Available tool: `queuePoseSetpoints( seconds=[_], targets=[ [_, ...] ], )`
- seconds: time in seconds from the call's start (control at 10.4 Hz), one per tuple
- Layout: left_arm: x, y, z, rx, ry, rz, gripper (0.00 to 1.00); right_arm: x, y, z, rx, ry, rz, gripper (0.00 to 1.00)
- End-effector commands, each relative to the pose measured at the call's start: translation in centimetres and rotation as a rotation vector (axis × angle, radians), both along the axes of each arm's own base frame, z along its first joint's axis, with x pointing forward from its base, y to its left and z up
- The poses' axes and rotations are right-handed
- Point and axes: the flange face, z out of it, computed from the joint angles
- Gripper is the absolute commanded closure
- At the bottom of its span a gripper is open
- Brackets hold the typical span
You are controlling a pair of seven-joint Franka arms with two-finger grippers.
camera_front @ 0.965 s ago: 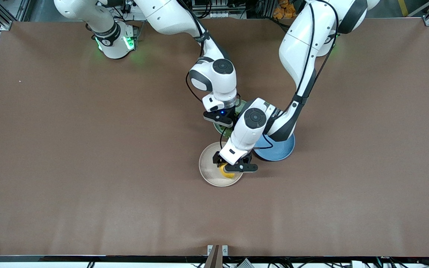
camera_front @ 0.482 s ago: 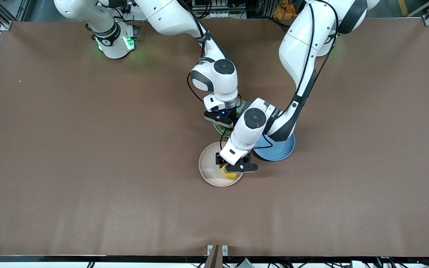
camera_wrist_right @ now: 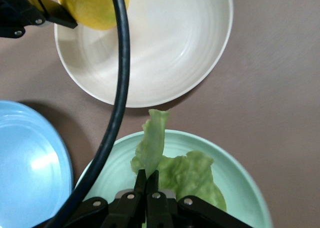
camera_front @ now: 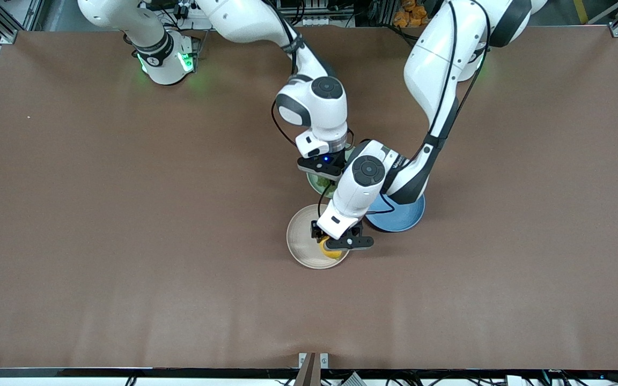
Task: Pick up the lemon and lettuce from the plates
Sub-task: 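Close the left gripper on the lemon while the right gripper grasps the lettuce, then lift the lemon with the left gripper while the right gripper lifts the lettuce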
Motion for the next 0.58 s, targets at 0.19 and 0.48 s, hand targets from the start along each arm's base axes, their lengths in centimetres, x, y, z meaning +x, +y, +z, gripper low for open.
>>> queuePoseSetpoints(
  seconds=[0.19, 0.48],
  targets=[
    [1.7, 5.9, 6.1, 0.049, 0.074, 0.073, 1.00, 1.6, -6.3, 12.6, -0.128, 0.094, 0.183, 1.00],
    [1.5, 12.7, 7.8, 0.087, 0.101, 0.071, 1.00, 6.0, -14.1, 18.1, -0.172, 0.154, 0.277, 1.00]
  ],
)
